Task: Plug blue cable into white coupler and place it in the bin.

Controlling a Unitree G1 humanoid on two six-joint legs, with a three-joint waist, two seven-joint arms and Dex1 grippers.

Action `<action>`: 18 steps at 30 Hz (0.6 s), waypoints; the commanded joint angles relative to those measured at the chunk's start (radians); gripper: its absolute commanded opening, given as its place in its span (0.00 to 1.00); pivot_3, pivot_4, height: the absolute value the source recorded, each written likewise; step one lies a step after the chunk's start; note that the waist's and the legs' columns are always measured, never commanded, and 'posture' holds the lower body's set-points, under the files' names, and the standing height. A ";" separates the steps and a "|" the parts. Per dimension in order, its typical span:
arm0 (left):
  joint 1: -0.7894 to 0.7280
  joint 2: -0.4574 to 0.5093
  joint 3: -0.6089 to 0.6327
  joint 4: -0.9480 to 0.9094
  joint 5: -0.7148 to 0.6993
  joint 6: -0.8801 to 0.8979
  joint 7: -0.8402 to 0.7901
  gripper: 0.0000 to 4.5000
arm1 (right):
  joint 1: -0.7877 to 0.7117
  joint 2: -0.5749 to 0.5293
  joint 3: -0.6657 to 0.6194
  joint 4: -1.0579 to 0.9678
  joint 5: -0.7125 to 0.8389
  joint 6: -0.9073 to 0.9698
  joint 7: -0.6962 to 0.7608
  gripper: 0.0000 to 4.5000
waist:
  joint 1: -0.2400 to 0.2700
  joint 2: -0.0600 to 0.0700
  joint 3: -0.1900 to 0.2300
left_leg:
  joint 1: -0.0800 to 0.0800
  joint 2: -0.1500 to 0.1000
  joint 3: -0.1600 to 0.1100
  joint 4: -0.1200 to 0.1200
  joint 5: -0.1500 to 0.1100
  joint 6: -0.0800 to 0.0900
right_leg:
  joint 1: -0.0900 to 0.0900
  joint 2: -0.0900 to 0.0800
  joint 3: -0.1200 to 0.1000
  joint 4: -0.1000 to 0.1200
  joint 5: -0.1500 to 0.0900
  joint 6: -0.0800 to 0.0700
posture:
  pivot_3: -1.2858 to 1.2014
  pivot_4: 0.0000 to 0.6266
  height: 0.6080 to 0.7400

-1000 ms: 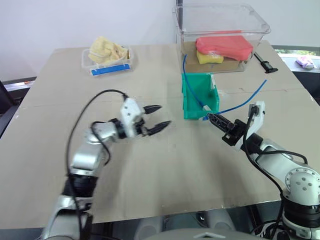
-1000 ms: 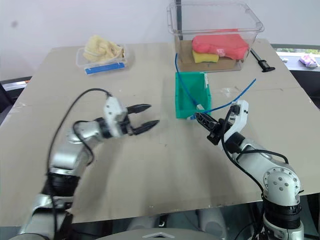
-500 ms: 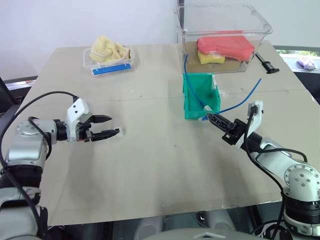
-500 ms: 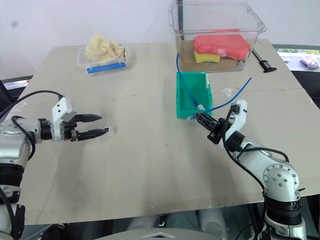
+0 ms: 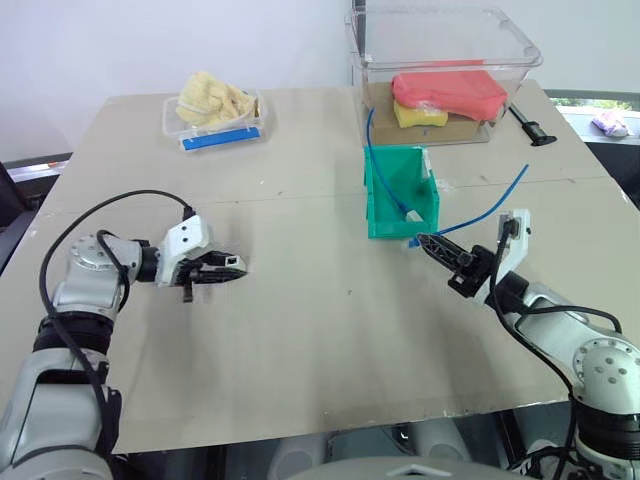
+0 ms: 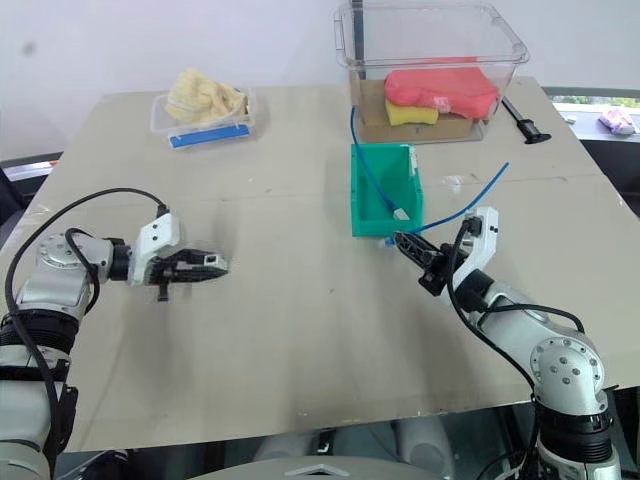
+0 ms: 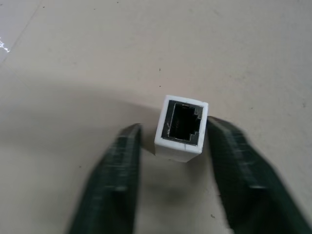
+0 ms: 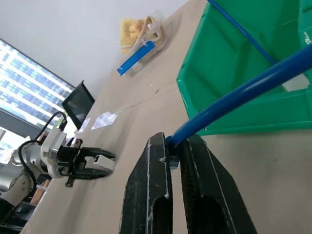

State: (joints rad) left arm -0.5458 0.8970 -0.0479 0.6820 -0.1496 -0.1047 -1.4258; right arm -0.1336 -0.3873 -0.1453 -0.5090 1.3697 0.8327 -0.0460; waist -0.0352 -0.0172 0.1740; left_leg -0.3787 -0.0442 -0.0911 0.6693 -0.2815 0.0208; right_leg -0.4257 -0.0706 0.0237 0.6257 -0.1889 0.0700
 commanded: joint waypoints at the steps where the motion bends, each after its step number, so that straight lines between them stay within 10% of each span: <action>1: -0.011 -0.001 0.007 0.003 0.003 -0.023 -0.018 0.08 | -0.003 -0.014 -0.020 -0.047 0.012 -0.022 0.009 0.00 | 0.000 0.000 0.000 | 0.000 0.000 0.000 0.000 0.000 0.000 | 0.000 0.000 0.000 0.000 0.000 0.000 | 0.52 0.24 1.00; 18: -0.063 -0.293 -0.230 -0.661 -0.012 0.492 0.184 0.09 | -0.144 -0.284 0.088 -0.056 -0.383 -0.061 0.400 0.00 | 0.004 -0.001 0.000 | -0.001 -0.001 0.002 0.001 0.000 0.000 | 0.000 0.001 -0.002 0.000 0.000 0.000 | 0.52 0.24 1.00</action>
State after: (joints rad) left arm -0.5852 0.6026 -0.2611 0.0640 -0.1841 0.3698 -1.2620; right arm -0.2624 -0.6602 -0.0532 -0.5342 1.0122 0.7816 0.3116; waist -0.0312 -0.0181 0.1743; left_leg -0.3799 -0.0459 -0.0890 0.6709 -0.2814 0.0208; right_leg -0.4252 -0.0700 0.0224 0.6259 -0.1889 0.0701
